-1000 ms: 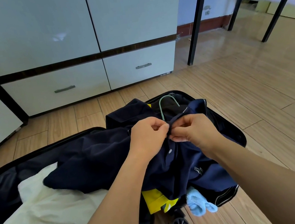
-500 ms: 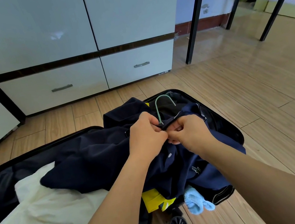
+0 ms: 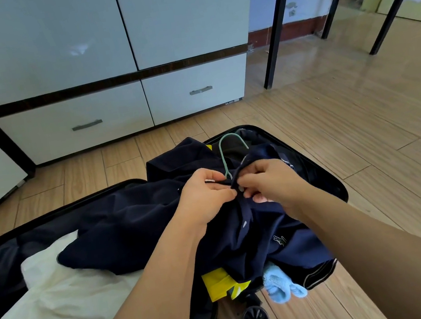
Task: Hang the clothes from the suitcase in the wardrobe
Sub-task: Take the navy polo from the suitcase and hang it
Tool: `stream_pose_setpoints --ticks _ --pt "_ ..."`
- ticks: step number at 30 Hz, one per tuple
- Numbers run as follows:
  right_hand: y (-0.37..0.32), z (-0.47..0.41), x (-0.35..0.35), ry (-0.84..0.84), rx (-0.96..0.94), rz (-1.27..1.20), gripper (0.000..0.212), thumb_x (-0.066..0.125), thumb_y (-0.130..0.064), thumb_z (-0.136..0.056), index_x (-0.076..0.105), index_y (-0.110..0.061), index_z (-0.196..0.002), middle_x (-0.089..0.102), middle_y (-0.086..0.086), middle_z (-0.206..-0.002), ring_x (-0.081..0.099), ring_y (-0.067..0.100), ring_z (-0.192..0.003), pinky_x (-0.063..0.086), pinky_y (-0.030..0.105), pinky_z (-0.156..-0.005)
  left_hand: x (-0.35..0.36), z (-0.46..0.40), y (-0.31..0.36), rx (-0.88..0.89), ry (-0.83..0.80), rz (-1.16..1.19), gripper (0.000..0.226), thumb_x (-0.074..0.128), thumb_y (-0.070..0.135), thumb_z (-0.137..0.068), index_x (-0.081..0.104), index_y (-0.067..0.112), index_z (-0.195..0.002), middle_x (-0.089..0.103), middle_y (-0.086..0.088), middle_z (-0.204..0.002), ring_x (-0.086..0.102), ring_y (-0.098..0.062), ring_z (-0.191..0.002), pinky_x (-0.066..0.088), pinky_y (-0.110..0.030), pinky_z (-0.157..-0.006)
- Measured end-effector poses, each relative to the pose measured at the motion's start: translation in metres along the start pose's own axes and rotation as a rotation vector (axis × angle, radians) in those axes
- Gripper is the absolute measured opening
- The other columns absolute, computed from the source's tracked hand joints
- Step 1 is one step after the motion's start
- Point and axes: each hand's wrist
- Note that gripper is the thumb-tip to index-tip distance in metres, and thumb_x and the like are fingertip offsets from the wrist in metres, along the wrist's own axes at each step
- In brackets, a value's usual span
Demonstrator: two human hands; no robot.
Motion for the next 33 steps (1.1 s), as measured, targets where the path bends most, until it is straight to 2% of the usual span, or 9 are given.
stream_pose_setpoints --ticks 3,6,9,11,14,17,24,28,33 --pt "-0.001 0.001 -0.002 0.041 0.101 -0.147 0.023 0.072 -0.032 -0.083 0.065 -0.01 -0.077 0.058 0.0 -0.063 0.053 0.009 -0.053 0.046 0.02 -0.049 0.003 0.002 -0.001 -0.014 -0.125 -0.082 0.042 0.078 0.002 -0.074 0.057 0.019 -0.107 0.073 -0.003 -0.085 0.066 -0.005 -0.075 0.048 -0.01 -0.061" --pt "0.001 -0.003 0.002 0.152 0.054 -0.007 0.017 0.066 -0.012 -0.084 0.061 -0.005 -0.071 0.059 0.008 -0.064 0.052 0.011 -0.048 0.05 0.025 -0.052 0.008 0.003 -0.005 -0.039 -0.22 -0.14 0.041 0.077 0.003 -0.076 0.059 0.018 -0.109 0.073 -0.002 -0.083 0.065 -0.004 -0.07 0.045 -0.009 -0.058" --pt "0.002 -0.007 0.003 0.275 -0.051 0.156 0.019 0.059 -0.012 -0.083 0.061 0.002 -0.07 0.06 0.012 -0.061 0.056 0.013 -0.045 0.055 0.044 -0.07 0.007 -0.002 -0.012 -0.041 -0.083 -0.175 0.036 0.066 -0.001 -0.082 0.06 0.019 -0.111 0.068 -0.004 -0.083 0.061 -0.01 -0.067 0.05 -0.02 -0.06" --pt "0.0 -0.005 0.004 0.29 -0.103 0.186 0.013 0.058 -0.014 -0.08 0.06 -0.006 -0.07 0.056 0.011 -0.06 0.053 0.019 -0.051 0.054 0.051 -0.073 0.003 -0.006 -0.016 -0.048 0.084 -0.107 0.031 0.06 -0.005 -0.084 0.062 0.017 -0.107 0.067 -0.005 -0.088 0.064 -0.017 -0.075 0.058 -0.033 -0.074" --pt "0.002 -0.005 0.007 0.281 -0.086 0.115 0.012 0.059 -0.011 -0.077 0.057 -0.008 -0.065 0.054 0.006 -0.057 0.052 0.02 -0.055 0.055 0.045 -0.073 0.002 -0.009 -0.018 -0.055 0.204 0.151 0.027 0.062 -0.005 -0.086 0.069 0.014 -0.104 0.069 -0.003 -0.096 0.067 -0.014 -0.087 0.057 -0.032 -0.085" --pt "0.004 -0.005 0.01 0.251 -0.073 0.031 0.009 0.061 -0.007 -0.079 0.06 -0.006 -0.07 0.059 0.004 -0.06 0.056 0.015 -0.053 0.055 0.038 -0.072 0.006 -0.008 -0.015 0.043 0.223 0.198 0.024 0.064 -0.001 -0.086 0.073 0.02 -0.093 0.071 0.0 -0.089 0.068 -0.014 -0.087 0.056 -0.03 -0.087" --pt "-0.005 0.0 0.011 0.196 -0.203 -0.002 0.003 0.065 -0.015 -0.087 0.065 -0.013 -0.085 0.065 -0.002 -0.073 0.061 0.009 -0.068 0.053 0.02 -0.061 0.016 -0.007 0.0 0.305 0.278 -0.075 0.023 0.064 0.01 -0.087 0.072 0.03 -0.097 0.069 0.008 -0.083 0.063 -0.006 -0.081 0.053 -0.025 -0.081" --pt "-0.006 0.002 0.013 0.25 -0.265 0.086 0.007 0.063 -0.012 -0.085 0.062 -0.014 -0.079 0.065 -0.001 -0.066 0.064 0.013 -0.06 0.056 0.025 -0.062 0.016 -0.004 0.012 0.391 0.392 -0.236 0.019 0.068 0.011 -0.084 0.059 0.024 -0.094 0.061 0.012 -0.068 0.057 0.001 -0.066 0.043 -0.012 -0.067" --pt "-0.004 0.003 0.021 0.305 -0.275 0.057 0.006 0.064 -0.009 -0.084 0.067 -0.01 -0.088 0.07 0.004 -0.075 0.067 0.016 -0.063 0.058 0.026 -0.064 0.012 -0.004 0.014 0.35 0.409 -0.252 0.007 0.07 0.013 -0.083 0.069 0.02 -0.085 0.062 0.015 -0.069 0.059 0.003 -0.067 0.045 -0.007 -0.064"
Point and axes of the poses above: each hand's wrist, its own z-axis away from the middle knuckle, its own x-axis out of the palm, y = z × x
